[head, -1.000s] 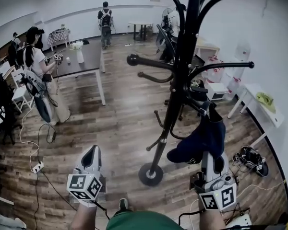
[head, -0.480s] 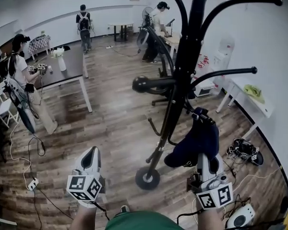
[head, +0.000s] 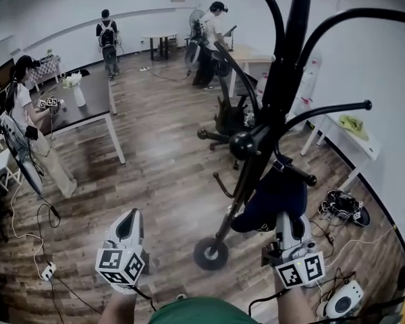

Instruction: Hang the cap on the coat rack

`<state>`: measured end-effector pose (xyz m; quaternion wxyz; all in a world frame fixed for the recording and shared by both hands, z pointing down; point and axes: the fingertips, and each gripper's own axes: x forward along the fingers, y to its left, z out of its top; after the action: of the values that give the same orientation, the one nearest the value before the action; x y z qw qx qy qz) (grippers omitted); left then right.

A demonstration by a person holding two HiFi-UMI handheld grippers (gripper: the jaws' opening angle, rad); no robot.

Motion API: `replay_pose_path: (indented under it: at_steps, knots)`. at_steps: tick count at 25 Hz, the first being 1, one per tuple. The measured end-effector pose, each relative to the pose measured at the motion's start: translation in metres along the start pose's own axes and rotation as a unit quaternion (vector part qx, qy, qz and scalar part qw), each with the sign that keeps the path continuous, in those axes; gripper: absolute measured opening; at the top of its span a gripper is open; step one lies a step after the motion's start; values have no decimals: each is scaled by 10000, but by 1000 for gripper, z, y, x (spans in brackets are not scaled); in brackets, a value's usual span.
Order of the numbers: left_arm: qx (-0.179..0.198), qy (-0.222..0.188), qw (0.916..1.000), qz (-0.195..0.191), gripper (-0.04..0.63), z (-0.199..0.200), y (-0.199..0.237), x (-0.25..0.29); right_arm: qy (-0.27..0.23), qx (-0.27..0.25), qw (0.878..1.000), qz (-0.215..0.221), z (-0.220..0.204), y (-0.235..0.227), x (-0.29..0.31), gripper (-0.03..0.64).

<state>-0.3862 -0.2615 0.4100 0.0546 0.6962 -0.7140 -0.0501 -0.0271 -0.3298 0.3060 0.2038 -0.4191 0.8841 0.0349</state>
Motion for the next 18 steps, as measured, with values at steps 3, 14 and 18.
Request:
replay_pose_path:
  at_steps: [3,14,18]
  knots:
    - [30,-4,10000,-5,14,2,14,1,34,129,9998,-115,-12,-1,10,18]
    - [-1,104,9994,-321,14,-9,31,8,224,466,9968,-615,-37,-2,5,35]
    - [-105,189,9982,-562,14,-20,23,14,402,378,9958,-736,-41,4,-10,79]
